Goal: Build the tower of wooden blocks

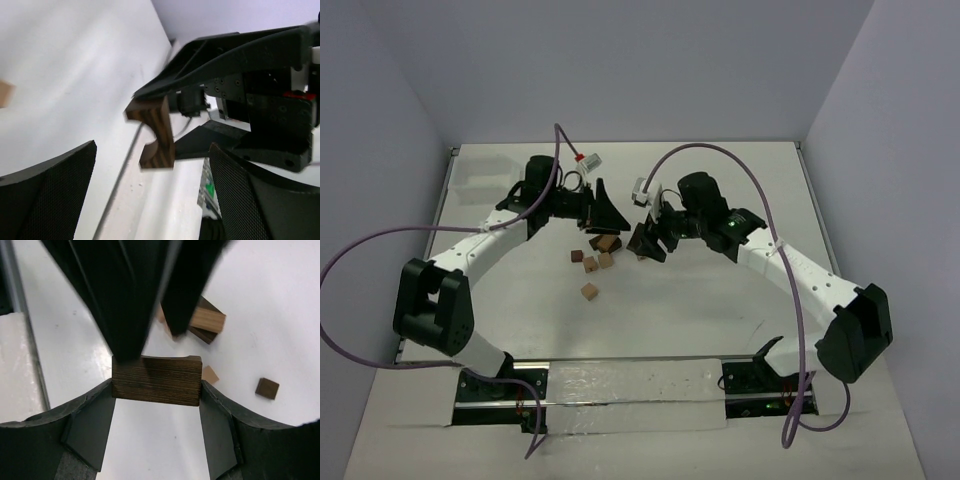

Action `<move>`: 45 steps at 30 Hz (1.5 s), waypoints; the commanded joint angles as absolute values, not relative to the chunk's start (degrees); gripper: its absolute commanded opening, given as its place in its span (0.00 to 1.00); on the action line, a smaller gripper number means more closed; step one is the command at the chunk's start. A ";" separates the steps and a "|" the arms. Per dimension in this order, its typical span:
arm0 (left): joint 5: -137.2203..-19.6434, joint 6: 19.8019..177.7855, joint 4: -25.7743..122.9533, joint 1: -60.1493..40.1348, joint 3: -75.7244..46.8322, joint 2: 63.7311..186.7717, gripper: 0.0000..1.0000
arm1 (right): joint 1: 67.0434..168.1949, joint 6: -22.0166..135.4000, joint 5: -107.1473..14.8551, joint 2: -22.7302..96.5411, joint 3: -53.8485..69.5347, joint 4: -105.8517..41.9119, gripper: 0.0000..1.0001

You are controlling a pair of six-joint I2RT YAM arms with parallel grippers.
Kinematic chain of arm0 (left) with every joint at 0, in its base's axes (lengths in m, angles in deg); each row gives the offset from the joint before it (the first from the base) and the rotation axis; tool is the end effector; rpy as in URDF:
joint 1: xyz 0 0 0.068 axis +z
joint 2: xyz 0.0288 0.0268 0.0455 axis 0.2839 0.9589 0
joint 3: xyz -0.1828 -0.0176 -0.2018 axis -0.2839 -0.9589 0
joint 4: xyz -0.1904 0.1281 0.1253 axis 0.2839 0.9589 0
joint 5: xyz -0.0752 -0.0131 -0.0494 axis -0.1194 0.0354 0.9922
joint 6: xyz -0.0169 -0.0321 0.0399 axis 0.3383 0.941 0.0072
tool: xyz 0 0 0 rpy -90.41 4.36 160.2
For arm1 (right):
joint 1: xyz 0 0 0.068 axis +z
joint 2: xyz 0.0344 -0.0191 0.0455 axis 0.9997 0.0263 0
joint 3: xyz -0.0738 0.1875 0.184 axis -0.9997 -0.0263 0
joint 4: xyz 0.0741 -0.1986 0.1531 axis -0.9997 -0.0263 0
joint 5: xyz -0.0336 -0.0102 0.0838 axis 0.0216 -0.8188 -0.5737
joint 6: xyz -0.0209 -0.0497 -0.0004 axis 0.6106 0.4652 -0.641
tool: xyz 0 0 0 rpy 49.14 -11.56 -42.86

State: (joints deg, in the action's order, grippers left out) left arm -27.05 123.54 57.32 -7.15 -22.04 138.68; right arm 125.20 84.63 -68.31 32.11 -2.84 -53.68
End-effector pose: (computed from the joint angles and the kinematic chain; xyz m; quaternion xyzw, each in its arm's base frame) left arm 0.3007 -0.1652 0.2843 0.1605 0.7771 -0.5886 0.1546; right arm 0.2273 0.1916 0.3225 -0.5182 0.6869 0.2864 0.4215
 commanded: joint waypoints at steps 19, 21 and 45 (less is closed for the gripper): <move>-37.82 107.17 71.61 6.65 -20.15 125.10 0.99 | 108.88 84.57 -44.40 69.85 19.38 -50.30 0.00; -38.13 107.17 71.83 6.69 -20.21 124.95 0.99 | 108.88 85.26 -44.97 72.25 20.98 -51.64 0.00; -39.21 105.14 72.12 8.01 -18.68 124.49 0.99 | 129.39 103.36 -60.02 67.72 8.33 -69.80 0.00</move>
State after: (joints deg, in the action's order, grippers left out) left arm -38.74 106.81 72.36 7.40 -20.38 126.01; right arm 126.15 100.11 -58.67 69.96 12.48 -65.78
